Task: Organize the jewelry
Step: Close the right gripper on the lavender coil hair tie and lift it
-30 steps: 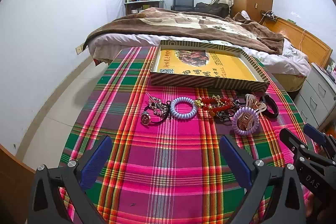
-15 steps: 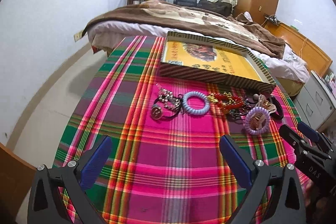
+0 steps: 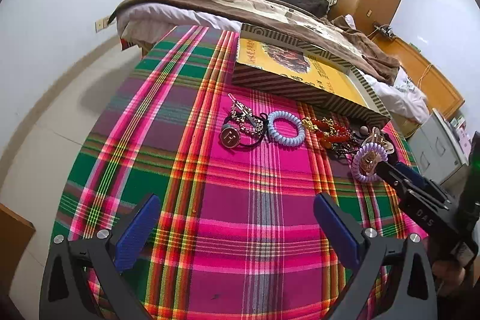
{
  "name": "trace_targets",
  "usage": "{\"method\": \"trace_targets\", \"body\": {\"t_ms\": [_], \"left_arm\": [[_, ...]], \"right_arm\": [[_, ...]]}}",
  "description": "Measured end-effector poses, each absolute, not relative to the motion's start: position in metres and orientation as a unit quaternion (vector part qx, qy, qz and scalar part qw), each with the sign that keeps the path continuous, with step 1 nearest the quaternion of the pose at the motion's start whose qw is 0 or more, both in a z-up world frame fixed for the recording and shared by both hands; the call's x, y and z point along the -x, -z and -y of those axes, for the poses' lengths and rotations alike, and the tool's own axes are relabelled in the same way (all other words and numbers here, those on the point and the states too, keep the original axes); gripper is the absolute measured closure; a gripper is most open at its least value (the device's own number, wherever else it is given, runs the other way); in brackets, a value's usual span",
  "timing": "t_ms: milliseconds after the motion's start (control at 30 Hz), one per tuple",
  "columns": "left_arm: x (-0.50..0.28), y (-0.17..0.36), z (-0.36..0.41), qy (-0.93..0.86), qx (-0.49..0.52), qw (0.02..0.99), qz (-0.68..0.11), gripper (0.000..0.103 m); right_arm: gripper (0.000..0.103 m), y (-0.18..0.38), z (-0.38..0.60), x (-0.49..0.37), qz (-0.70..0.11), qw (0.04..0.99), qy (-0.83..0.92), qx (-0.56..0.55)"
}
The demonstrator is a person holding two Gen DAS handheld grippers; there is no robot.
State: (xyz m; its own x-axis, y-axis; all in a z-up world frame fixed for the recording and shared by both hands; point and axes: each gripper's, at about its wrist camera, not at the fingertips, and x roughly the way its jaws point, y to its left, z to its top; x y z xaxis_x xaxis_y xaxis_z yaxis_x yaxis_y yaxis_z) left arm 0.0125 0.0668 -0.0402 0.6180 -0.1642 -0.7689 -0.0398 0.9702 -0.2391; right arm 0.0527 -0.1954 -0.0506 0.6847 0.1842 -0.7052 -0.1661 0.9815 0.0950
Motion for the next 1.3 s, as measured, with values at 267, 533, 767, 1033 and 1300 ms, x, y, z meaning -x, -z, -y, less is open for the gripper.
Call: {"method": "trace_targets", "body": {"t_ms": [267,533,767,1033,1300], "left_arm": [[-0.011,0.05,-0.076,0.041,0.135,0.877,-0.459,0.0],[-0.01,0.052,-0.079,0.046,0.134,0.87,-0.472,0.0],[-0.014,0.046,-0.086,0.04,0.134,0.876,-0.462,0.0],[-0.053,0.045,-0.089,0.005,0.104,0.886,-0.452,0.0],[-0.084,0.058,-0.085,-0.019,0.098,0.879,-0.467,0.009]], "right_arm": [[0.084,0.052,0.191,-0.051,-0.384,0.918,-0.099,-0.005],[0.093,0.048,0.196,-0.048,-0.379,0.919,-0.111,-0.023],[0.093,0.028,0.203,-0.034,-0.35,0.925,-0.142,-0.047],[0.093,0.014,0.225,-0.02,-0.34,0.927,-0.142,-0.068],[0.093,0.008,0.239,-0.018,-0.332,0.932,-0.13,-0.072]]}}
